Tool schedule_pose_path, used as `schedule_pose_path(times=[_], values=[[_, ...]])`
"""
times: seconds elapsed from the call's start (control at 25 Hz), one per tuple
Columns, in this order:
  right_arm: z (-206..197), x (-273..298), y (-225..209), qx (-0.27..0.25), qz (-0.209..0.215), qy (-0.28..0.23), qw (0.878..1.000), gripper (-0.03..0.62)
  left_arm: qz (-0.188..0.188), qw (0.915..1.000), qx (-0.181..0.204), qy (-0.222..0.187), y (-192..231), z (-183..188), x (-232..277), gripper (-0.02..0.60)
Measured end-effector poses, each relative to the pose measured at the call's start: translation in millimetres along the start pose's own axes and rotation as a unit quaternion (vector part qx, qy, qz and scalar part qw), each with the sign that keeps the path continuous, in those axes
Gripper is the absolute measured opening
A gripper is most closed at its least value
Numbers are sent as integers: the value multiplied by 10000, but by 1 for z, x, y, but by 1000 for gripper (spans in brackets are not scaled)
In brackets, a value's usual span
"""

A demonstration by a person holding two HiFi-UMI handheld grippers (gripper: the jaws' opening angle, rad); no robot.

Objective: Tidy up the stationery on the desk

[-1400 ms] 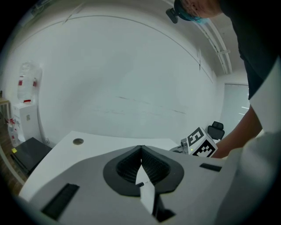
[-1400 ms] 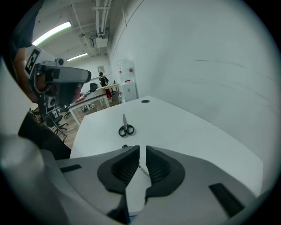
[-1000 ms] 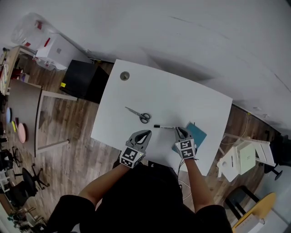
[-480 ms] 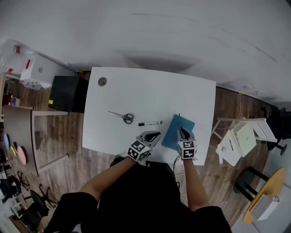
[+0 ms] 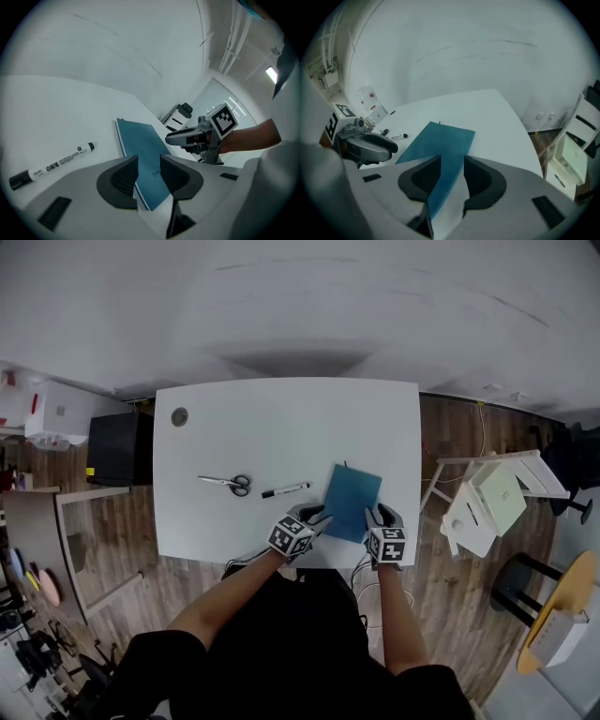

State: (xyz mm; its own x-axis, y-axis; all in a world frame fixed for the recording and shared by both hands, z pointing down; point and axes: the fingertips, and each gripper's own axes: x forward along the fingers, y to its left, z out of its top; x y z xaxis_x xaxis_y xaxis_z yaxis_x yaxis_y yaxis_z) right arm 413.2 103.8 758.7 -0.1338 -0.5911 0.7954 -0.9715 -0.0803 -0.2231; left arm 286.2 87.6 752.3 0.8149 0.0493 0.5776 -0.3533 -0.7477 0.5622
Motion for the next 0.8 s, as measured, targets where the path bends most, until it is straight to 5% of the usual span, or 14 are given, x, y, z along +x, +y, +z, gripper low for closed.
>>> schedule_pose_path(times=[0.4, 0.68, 0.8], values=[[-22, 12, 0, 407, 148, 274, 9987, 158, 426, 9974, 55, 583, 12, -24, 14, 133], [-11, 21, -3, 51, 94, 361, 9993, 163, 46, 9960, -355, 819, 4, -30, 18, 127], [3, 29, -13, 143, 5, 314, 9994, 163, -188, 9948, -211, 982, -11, -34, 26, 129]])
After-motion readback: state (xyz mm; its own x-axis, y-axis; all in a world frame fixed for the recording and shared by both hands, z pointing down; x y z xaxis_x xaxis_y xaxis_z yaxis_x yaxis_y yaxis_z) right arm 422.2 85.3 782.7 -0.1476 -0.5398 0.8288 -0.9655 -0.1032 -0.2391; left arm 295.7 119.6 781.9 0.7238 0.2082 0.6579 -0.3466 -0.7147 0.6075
